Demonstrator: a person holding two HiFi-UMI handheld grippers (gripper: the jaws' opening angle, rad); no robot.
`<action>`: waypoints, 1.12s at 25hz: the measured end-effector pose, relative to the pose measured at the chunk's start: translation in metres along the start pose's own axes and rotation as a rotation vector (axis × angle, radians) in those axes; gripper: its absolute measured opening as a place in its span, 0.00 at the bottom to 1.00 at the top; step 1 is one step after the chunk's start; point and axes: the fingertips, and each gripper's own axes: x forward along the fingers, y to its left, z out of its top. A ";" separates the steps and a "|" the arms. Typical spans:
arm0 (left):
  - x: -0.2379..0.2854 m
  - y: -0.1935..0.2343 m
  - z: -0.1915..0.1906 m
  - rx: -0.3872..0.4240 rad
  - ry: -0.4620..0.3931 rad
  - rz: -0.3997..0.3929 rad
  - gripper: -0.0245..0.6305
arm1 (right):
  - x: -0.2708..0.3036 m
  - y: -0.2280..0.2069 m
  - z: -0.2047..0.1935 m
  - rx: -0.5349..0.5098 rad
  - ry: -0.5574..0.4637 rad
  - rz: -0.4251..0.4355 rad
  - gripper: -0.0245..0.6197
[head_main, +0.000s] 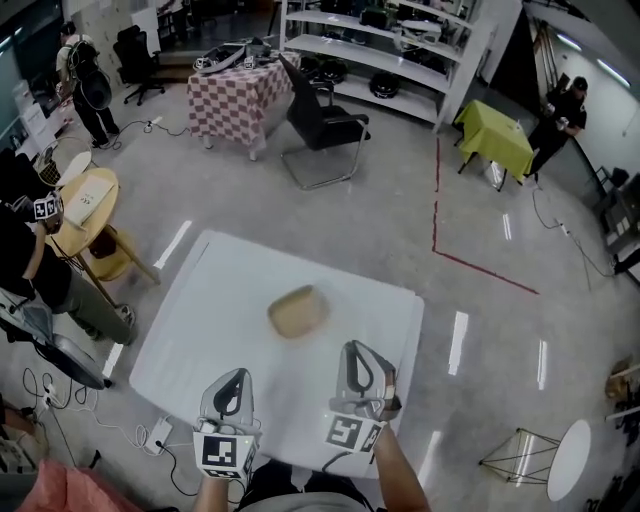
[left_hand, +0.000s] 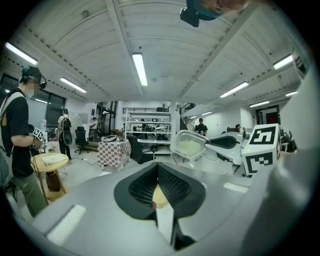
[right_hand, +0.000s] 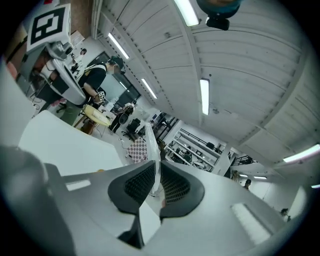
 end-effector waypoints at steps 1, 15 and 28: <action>-0.001 -0.002 0.002 0.004 -0.006 -0.009 0.06 | -0.004 -0.003 0.001 0.017 0.000 -0.007 0.10; -0.012 -0.031 0.012 0.046 -0.022 -0.136 0.06 | -0.054 -0.023 -0.014 0.225 0.049 -0.093 0.10; -0.008 -0.064 0.012 0.073 -0.030 -0.285 0.06 | -0.093 -0.024 -0.041 0.357 0.133 -0.157 0.10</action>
